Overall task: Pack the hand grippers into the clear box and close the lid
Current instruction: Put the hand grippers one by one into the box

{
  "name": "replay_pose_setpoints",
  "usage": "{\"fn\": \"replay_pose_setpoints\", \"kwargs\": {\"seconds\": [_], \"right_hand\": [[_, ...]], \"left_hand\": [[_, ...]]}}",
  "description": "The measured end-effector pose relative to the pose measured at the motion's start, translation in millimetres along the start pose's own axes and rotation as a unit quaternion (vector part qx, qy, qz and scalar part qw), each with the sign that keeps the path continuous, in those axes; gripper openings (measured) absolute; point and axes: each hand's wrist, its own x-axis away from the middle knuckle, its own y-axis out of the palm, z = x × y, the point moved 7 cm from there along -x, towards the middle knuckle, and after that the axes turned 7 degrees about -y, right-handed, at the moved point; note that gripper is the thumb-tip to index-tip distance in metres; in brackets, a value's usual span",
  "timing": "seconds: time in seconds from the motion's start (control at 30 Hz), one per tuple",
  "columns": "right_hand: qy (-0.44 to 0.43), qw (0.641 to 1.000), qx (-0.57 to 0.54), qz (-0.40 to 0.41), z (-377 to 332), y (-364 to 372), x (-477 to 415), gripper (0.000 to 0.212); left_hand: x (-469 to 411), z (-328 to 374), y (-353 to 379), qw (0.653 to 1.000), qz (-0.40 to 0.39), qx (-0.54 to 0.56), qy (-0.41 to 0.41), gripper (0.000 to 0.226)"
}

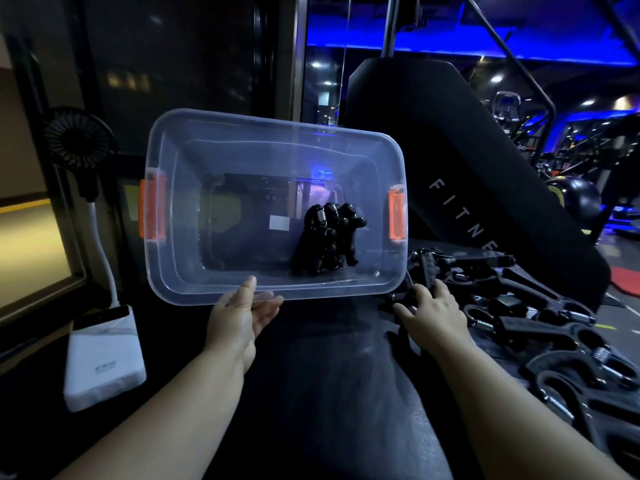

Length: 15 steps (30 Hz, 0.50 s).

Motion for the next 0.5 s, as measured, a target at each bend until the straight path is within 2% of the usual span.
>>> {"fn": "replay_pose_setpoints", "kwargs": {"seconds": [0.2,0.5], "right_hand": [[0.002,0.999,0.036,-0.024,-6.4,8.3,-4.9,0.079],[0.018,0.997,0.071,0.009,-7.6,3.1,1.2,0.083]], "left_hand": [[-2.0,-0.4,0.0,1.000,0.001,0.000,0.002,0.017],[-2.0,-1.3,-0.3,1.000,-0.004,0.000,-0.001,0.018]]}}
